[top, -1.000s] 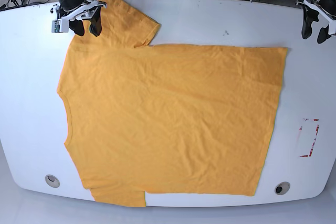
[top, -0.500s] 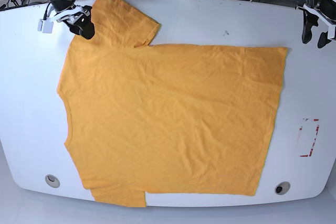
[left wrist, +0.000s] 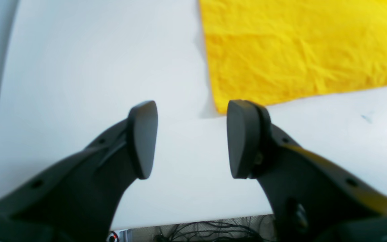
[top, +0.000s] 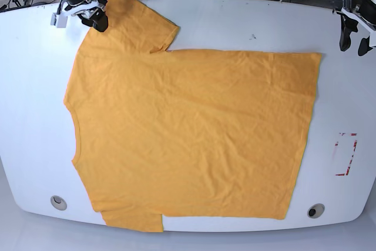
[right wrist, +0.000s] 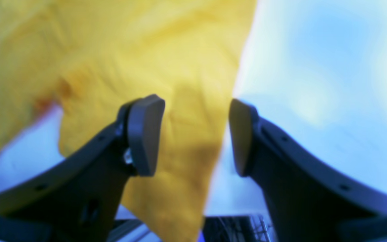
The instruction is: Fold the T-shirt properly
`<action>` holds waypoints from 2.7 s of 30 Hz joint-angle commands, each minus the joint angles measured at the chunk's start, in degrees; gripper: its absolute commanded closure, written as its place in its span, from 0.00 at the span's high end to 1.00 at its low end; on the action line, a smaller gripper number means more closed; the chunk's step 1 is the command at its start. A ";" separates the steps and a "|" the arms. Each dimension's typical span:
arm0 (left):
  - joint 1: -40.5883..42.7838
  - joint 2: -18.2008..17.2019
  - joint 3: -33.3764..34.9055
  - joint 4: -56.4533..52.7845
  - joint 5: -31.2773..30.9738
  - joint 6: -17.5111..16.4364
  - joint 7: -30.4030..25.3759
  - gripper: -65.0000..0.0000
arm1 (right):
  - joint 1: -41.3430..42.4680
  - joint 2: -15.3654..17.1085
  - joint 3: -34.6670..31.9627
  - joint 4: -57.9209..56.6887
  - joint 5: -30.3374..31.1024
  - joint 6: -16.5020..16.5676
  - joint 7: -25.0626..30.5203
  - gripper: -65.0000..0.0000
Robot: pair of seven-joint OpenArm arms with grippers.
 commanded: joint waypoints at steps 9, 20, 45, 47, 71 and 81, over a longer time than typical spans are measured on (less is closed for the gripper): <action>0.08 -0.99 -0.97 0.06 -2.10 -0.69 -1.30 0.48 | 3.10 -1.41 0.70 -2.32 -3.15 0.71 -3.17 0.50; 0.40 -1.26 -0.31 0.32 -1.31 -0.11 -2.65 0.48 | 5.74 -1.80 0.48 -2.10 -4.88 0.92 -4.04 0.50; -0.14 -1.51 -0.62 0.46 -1.43 -0.19 -1.87 0.48 | 3.33 -2.36 -2.55 -1.99 -4.75 1.26 -3.67 0.51; -0.26 -1.47 -0.54 0.35 -1.40 -0.25 -1.78 0.48 | 3.56 -2.36 -2.55 -2.05 -4.83 1.35 -3.79 0.50; -5.91 -0.89 -0.50 -6.69 1.10 -1.37 7.08 0.44 | 5.02 -2.28 -2.18 -3.58 -5.72 1.76 -3.98 0.02; -9.97 -0.74 -2.26 -10.43 2.50 -1.59 13.06 0.44 | 4.63 -2.33 -2.02 -3.30 -5.89 1.75 -4.18 0.02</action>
